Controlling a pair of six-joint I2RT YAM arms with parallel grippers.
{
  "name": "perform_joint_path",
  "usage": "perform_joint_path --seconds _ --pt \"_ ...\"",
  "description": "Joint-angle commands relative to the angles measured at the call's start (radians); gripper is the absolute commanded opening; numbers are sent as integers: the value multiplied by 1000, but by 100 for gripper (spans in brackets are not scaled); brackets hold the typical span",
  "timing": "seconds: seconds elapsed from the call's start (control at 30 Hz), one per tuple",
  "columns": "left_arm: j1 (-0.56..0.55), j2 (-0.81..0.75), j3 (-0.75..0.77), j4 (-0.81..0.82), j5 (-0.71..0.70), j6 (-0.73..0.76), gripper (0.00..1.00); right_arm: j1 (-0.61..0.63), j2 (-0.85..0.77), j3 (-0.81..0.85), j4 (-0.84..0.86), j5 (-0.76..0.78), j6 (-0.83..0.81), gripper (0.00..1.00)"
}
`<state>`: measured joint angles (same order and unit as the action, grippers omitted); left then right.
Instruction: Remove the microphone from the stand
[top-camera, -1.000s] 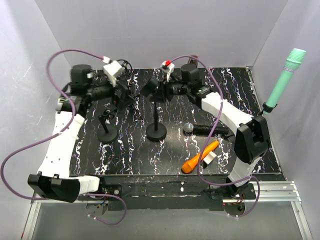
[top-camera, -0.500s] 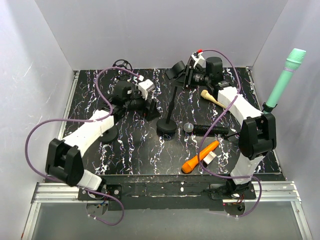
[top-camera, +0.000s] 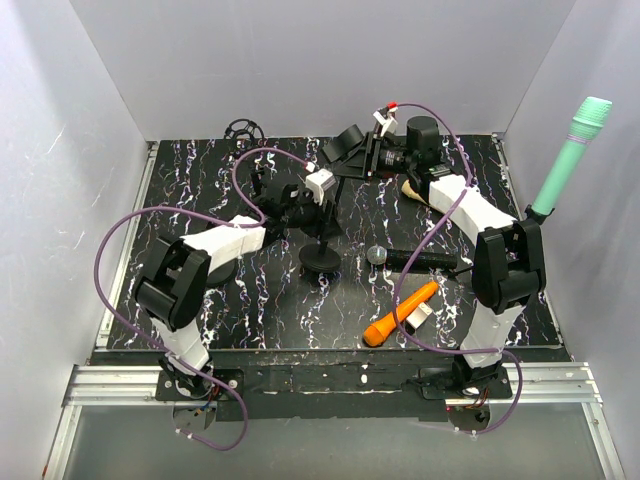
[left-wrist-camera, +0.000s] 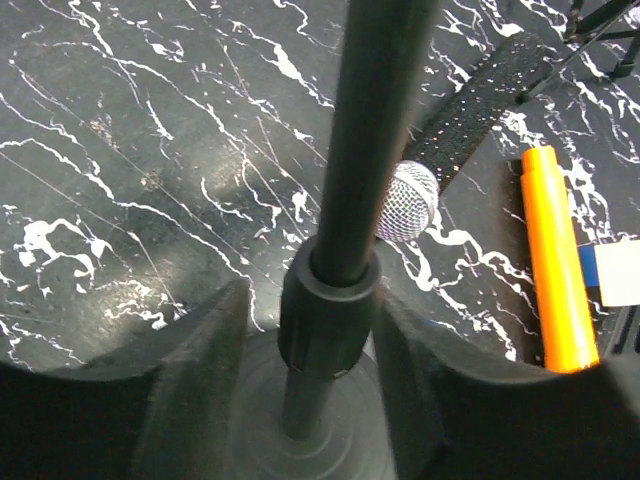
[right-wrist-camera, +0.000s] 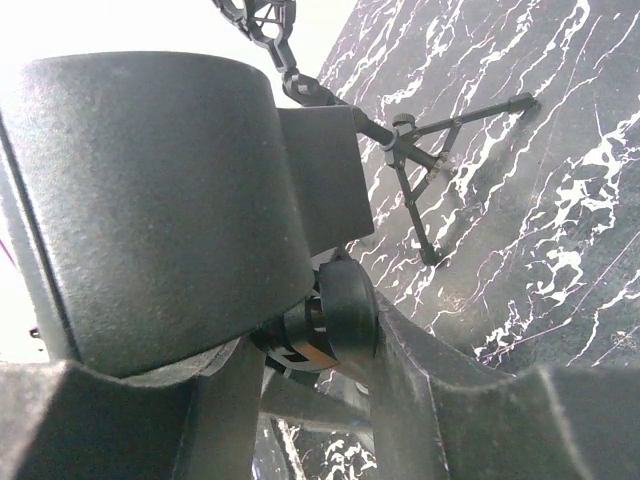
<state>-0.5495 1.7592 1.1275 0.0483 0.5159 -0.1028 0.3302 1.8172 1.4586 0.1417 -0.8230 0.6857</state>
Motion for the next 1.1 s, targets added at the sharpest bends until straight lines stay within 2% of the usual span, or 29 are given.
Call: perform_joint_path --seconds 0.0,0.07,0.2,0.23,0.27,0.37,0.4,0.43,0.47,0.5,0.53,0.67,0.73,0.77,0.8,0.83,0.87,0.97,1.0,1.07 --pt "-4 2 45 85 -36 -15 41 -5 -25 -10 102 -42 60 1" --pt "-4 2 45 93 -40 -17 33 -3 -22 -7 95 -39 57 1" --pt "-12 -7 48 105 -39 -25 29 -5 -12 2 76 -31 51 1" --pt "-13 -10 49 108 -36 -25 23 -5 -10 2 67 -25 49 1" --pt "-16 -12 51 110 -33 -21 3 -5 -9 -1 55 -16 46 1" --pt "-49 -24 69 73 -106 64 0 -5 -13 6 -74 121 25 1" --pt "-75 -38 69 58 -196 99 0 -5 -21 15 -168 225 25 1" --pt "-113 -55 58 52 -362 197 0 -5 -24 38 -267 319 29 1" --pt "-177 -67 40 82 -648 298 0 -5 -24 64 -366 409 47 1" --pt "-241 -64 13 154 -871 381 0 -5 -27 86 -478 482 55 1" --pt "-266 -57 -3 206 -969 440 0 0 -32 109 -520 557 57 1" --pt "-273 -37 28 87 -1005 342 0 16 -48 132 -605 627 90 1" --pt "-265 -36 43 -16 -921 246 0 18 -59 105 -542 578 83 1" --pt "-254 -46 51 -84 -834 215 3 17 -64 82 -500 553 69 1" --pt "-236 -64 54 -134 -736 186 17 15 -67 50 -466 523 57 1" --pt "-204 -85 52 -158 -597 166 41 6 -71 25 -414 489 43 1" --pt "-170 -105 54 -185 -436 146 53 0 -75 -7 -362 443 35 1" --pt "-34 -106 95 -263 -101 60 76 -20 -82 -87 -214 314 9 1" --pt "6 -86 122 -290 15 46 81 -23 -84 -107 -165 271 -1 1" --pt "63 -49 156 -306 200 8 82 -28 -87 -141 -73 204 -3 1"
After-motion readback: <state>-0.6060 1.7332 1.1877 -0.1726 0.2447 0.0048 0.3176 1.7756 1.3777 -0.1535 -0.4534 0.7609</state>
